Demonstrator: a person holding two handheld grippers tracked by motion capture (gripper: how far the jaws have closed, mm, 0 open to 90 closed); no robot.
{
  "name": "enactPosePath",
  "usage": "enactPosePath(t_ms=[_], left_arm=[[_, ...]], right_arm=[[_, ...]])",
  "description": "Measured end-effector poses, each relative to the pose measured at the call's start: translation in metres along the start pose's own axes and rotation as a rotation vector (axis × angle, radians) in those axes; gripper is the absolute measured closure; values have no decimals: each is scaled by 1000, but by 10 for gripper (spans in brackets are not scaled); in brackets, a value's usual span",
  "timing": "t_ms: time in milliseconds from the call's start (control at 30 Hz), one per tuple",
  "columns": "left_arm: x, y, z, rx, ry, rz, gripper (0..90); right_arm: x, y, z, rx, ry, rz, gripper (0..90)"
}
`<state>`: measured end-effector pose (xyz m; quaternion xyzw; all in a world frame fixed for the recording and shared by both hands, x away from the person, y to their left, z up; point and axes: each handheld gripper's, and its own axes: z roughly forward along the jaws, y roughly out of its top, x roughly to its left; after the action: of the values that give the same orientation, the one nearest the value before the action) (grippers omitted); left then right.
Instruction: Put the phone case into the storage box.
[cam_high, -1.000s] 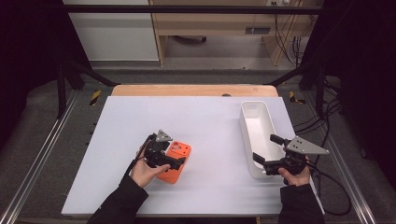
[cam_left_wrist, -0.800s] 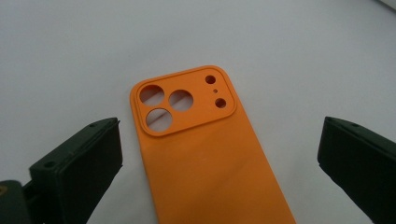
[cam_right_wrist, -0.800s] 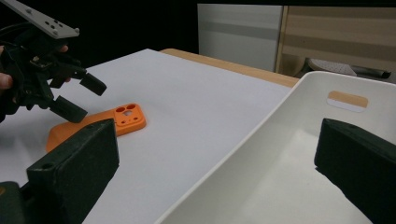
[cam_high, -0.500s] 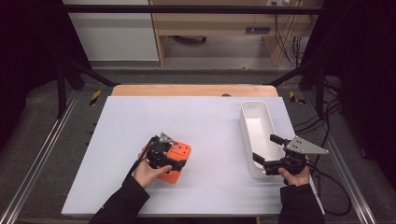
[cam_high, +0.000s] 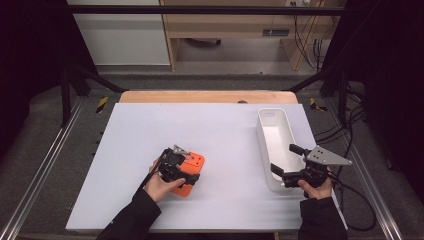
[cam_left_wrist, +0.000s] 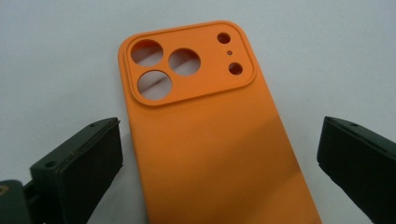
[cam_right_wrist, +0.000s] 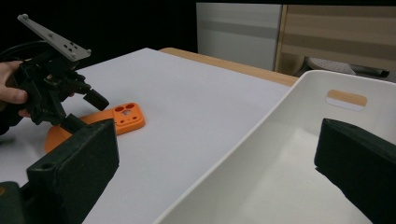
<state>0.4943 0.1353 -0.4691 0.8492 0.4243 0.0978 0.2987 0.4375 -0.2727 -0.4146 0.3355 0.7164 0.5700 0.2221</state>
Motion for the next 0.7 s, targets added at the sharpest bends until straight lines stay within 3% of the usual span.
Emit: enactPosePath(t_ms=[700], left_arm=[[-7,-3,5,15,76,16,51]], right_arm=[[0,0,0,1,3,-1,4]])
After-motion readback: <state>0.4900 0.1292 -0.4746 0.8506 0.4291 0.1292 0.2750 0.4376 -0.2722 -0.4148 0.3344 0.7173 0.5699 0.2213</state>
